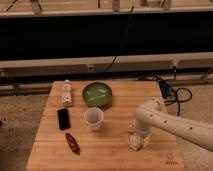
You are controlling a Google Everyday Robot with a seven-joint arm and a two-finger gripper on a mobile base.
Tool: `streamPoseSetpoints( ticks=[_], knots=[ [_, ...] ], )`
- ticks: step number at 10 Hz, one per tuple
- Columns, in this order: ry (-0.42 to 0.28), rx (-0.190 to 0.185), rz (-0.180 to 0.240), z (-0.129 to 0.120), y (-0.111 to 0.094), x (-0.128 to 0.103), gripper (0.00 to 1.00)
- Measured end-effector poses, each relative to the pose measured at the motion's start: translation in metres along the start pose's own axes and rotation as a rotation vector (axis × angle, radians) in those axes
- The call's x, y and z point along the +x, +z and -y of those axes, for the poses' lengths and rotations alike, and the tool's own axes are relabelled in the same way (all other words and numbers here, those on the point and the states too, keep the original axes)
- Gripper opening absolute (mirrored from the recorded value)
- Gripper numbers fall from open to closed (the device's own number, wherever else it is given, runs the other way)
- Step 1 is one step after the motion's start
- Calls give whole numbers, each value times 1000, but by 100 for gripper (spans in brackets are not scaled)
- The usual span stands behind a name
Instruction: Place the white sponge in the ceramic cup
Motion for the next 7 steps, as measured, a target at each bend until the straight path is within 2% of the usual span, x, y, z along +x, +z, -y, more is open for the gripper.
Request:
streamPoseSetpoints(
  ticks=[5, 7],
  knots=[
    [-8, 3, 4, -1, -3, -1, 7],
    [-10, 1, 2, -2, -4, -1, 0]
  ],
)
